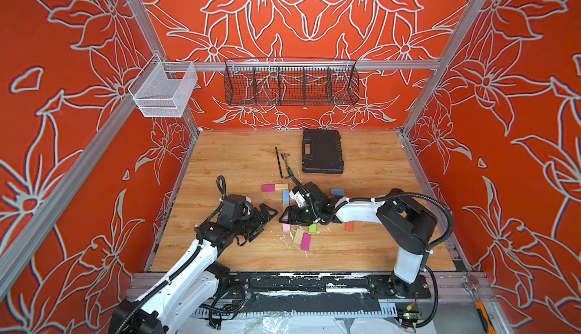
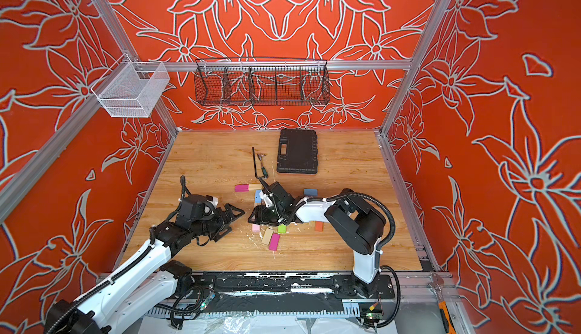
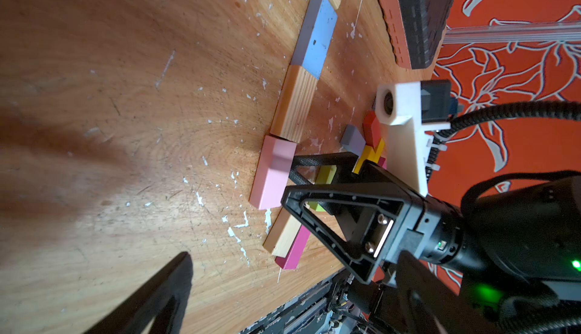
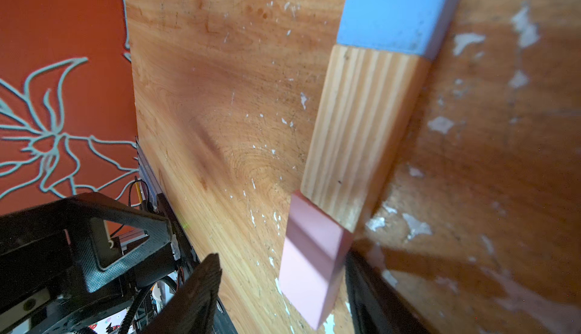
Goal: Assemble the number 7 with building blocks
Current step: Assemble the building block at the center of the board.
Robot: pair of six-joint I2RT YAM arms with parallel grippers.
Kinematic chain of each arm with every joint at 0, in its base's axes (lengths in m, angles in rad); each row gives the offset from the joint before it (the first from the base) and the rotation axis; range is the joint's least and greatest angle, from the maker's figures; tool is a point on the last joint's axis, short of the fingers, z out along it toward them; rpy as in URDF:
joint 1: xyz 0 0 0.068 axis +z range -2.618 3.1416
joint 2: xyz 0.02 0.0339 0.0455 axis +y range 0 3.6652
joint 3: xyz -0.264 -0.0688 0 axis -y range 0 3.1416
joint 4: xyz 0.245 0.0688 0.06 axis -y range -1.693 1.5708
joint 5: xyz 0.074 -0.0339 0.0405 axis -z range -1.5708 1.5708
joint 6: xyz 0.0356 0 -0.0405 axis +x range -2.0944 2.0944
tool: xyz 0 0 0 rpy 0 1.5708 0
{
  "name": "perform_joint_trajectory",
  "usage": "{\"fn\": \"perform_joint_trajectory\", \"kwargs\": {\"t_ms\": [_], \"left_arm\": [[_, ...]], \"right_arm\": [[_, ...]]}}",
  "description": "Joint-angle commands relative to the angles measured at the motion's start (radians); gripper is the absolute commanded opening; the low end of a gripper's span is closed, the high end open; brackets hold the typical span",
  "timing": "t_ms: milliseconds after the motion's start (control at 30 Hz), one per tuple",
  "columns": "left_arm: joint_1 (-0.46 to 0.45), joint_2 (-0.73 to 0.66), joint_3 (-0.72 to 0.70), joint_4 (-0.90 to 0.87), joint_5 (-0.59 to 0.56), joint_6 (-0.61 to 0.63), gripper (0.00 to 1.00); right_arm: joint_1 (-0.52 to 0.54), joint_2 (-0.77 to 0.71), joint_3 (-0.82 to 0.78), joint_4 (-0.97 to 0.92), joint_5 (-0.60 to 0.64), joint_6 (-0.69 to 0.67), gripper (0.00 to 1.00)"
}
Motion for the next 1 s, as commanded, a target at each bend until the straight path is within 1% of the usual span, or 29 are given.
{"fn": "perform_joint_trajectory", "kwargs": {"t_ms": [0,100,233,400,500,600,767,867,967], "left_arm": [[0.008,-0.007,-0.009,-0.012,0.009,0.013,0.98],[0.008,0.014,-0.019,0.007,0.021,0.017,0.98],[0.008,0.065,-0.036,0.081,0.051,0.009,0.98],[0.008,0.148,-0.03,0.191,0.09,0.01,0.98],[0.008,0.225,0.001,0.205,0.109,0.044,0.98],[0.008,0.283,0.031,0.211,0.133,0.072,0.98],[0.008,0.373,0.06,0.241,0.163,0.092,0.98],[0.008,0.427,0.076,0.259,0.19,0.1,0.98],[0.007,0.489,0.111,0.258,0.239,0.114,0.98]], "right_arm": [[0.005,-0.008,0.003,-0.024,0.029,0.019,0.66],[0.004,-0.044,-0.003,-0.058,0.064,0.004,0.66],[0.002,-0.11,-0.024,-0.091,0.105,-0.016,0.67],[-0.023,-0.238,-0.087,-0.084,0.128,-0.037,0.67],[-0.049,-0.331,-0.126,-0.115,0.157,-0.057,0.69],[-0.09,-0.437,-0.177,-0.152,0.195,-0.08,0.73],[-0.179,-0.593,-0.258,-0.223,0.242,-0.098,0.83],[-0.217,-0.67,-0.279,-0.282,0.281,-0.121,0.97],[-0.237,-0.734,-0.288,-0.333,0.324,-0.137,0.97]]}}
